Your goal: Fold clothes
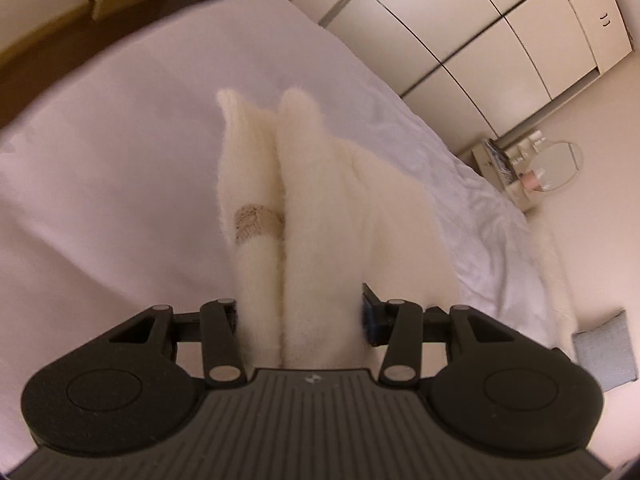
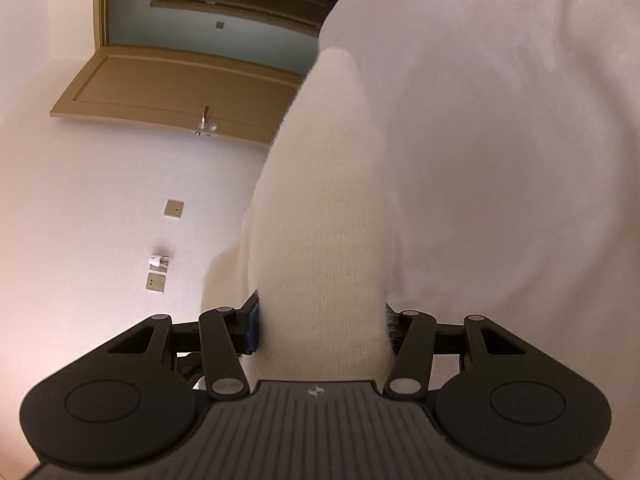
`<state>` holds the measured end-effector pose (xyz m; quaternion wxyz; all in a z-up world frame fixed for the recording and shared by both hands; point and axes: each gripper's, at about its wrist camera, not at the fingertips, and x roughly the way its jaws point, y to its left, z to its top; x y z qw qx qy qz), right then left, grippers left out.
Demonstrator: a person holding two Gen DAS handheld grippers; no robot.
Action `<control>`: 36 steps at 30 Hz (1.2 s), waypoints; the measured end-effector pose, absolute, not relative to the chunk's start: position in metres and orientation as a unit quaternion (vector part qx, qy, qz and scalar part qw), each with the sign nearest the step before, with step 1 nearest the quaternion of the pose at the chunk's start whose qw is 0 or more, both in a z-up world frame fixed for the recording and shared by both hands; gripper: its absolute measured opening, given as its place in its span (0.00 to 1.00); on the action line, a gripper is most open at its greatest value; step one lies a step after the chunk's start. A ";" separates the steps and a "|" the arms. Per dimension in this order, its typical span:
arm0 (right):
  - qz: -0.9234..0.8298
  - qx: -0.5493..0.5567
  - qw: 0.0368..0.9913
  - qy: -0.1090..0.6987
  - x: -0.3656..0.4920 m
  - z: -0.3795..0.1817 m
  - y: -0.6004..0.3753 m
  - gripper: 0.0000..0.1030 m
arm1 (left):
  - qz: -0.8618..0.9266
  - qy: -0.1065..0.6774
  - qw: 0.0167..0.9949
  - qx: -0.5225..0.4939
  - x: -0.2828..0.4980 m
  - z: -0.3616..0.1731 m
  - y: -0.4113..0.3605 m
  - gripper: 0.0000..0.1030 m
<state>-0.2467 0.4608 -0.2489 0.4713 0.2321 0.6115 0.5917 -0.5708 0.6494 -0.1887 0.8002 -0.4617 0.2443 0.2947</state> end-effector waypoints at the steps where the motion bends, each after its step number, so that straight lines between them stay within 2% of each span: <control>1: 0.591 0.235 0.470 0.612 -0.264 -0.251 0.476 0.49 | 0.299 0.246 0.798 -0.461 -0.584 -0.188 0.667 0.40; 9: 0.596 0.236 0.489 0.592 -0.351 -0.276 0.560 0.50 | 0.307 0.256 0.804 -0.440 -0.656 -0.215 0.758 0.41; 12: 0.583 0.193 0.514 0.599 -0.370 -0.299 0.581 0.56 | 0.316 0.277 0.796 -0.436 -0.665 -0.252 0.774 0.43; 13: 0.575 0.165 0.523 0.607 -0.373 -0.307 0.587 0.63 | 0.321 0.287 0.788 -0.440 -0.667 -0.267 0.779 0.44; 15: 0.556 0.107 0.540 0.622 -0.381 -0.322 0.599 0.65 | 0.330 0.306 0.773 -0.447 -0.672 -0.296 0.789 0.51; 21: 0.606 0.004 0.577 0.547 -0.374 -0.274 0.581 0.68 | 0.352 0.277 0.777 -0.443 -0.698 -0.283 0.776 0.51; 22: 0.613 -0.021 0.587 0.528 -0.375 -0.264 0.573 0.68 | 0.369 0.273 0.777 -0.432 -0.706 -0.273 0.769 0.46; 23: 0.619 -0.046 0.596 0.509 -0.376 -0.253 0.566 0.66 | 0.388 0.267 0.776 -0.419 -0.713 -0.262 0.760 0.44; 27: 0.653 -0.126 0.615 0.423 -0.394 -0.223 0.528 0.53 | 0.435 0.273 0.783 -0.352 -0.731 -0.217 0.715 0.24; 29: 0.669 -0.152 0.615 0.390 -0.404 -0.216 0.505 0.40 | 0.424 0.291 0.798 -0.314 -0.723 -0.207 0.695 0.19; 32: 0.676 -0.191 0.607 0.371 -0.453 -0.226 0.515 0.29 | 0.393 0.335 0.814 -0.265 -0.699 -0.213 0.675 0.14; 34: 0.673 -0.208 0.597 0.385 -0.476 -0.250 0.528 0.27 | 0.400 0.373 0.802 -0.241 -0.683 -0.238 0.674 0.11; 36: 0.669 -0.230 0.594 0.382 -0.495 -0.273 0.522 0.27 | 0.413 0.396 0.784 -0.240 -0.680 -0.268 0.683 0.03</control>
